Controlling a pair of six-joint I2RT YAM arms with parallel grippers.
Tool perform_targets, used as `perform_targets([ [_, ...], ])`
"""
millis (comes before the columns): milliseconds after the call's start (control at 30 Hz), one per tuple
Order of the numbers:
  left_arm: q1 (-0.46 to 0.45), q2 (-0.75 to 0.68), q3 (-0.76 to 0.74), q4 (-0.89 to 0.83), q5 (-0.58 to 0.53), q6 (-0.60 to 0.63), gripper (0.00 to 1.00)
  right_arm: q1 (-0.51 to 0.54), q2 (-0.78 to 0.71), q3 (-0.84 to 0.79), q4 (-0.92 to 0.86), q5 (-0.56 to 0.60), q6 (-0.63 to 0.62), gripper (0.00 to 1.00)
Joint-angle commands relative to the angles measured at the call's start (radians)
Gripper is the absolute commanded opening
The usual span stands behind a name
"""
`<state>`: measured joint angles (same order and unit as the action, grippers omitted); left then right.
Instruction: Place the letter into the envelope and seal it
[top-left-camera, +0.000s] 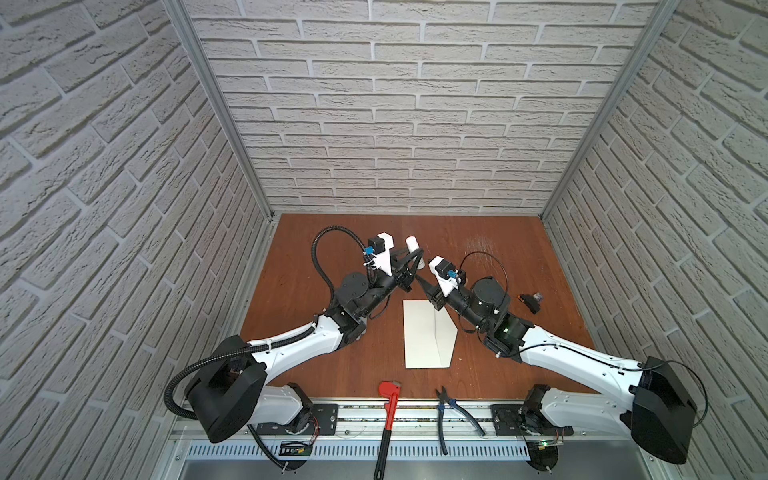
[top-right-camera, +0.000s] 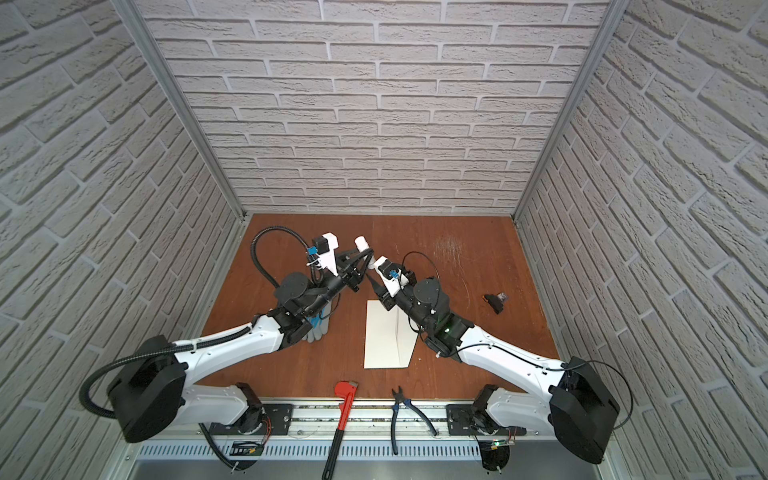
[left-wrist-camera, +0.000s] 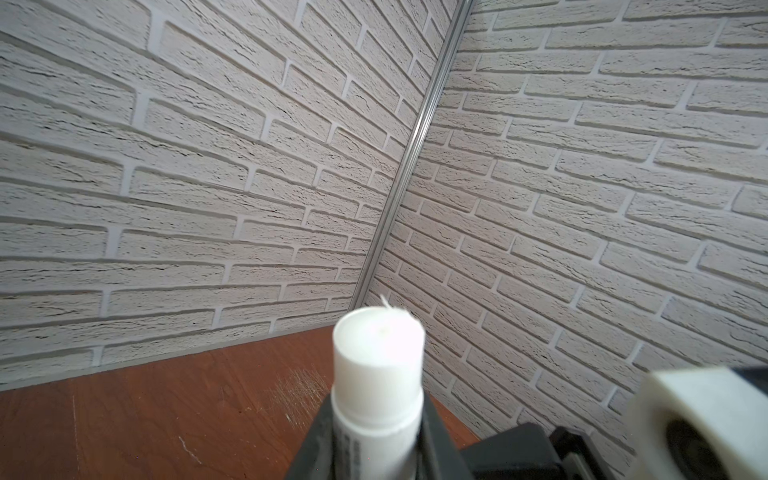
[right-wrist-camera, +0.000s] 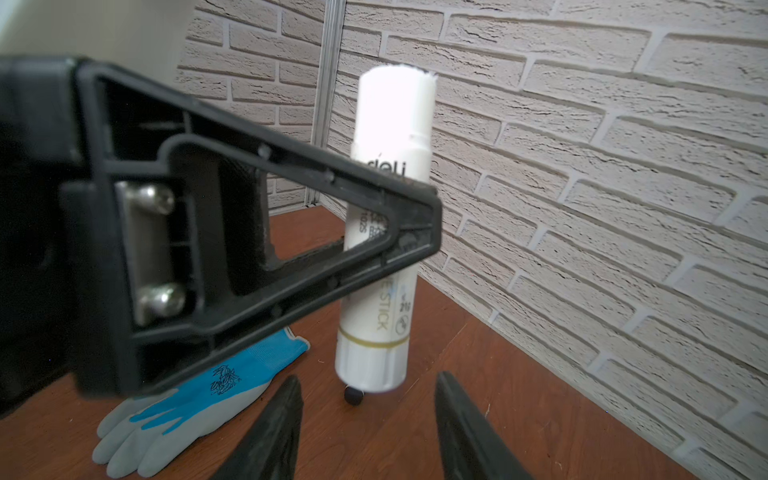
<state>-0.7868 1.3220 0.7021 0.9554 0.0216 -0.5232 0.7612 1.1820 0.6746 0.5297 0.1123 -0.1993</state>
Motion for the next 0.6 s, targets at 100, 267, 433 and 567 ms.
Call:
perform_targets([
  [100, -0.008, 0.006, 0.034, 0.063, -0.028, 0.011, 0.0, 0.007, 0.036, 0.031, 0.133, 0.041, 0.003, 0.48],
  [267, -0.011, 0.015, 0.03, 0.071, -0.023, 0.004, 0.0, 0.007, 0.065, 0.04, 0.162, 0.041, 0.012, 0.43],
  [433, -0.012, 0.027, 0.029, 0.084, -0.02, -0.004, 0.0, 0.007, 0.087, 0.05, 0.181, 0.037, 0.018, 0.42],
  [567, -0.012, 0.029, 0.03, 0.086, -0.015, -0.003, 0.0, 0.007, 0.099, 0.056, 0.179, 0.041, 0.021, 0.37],
])
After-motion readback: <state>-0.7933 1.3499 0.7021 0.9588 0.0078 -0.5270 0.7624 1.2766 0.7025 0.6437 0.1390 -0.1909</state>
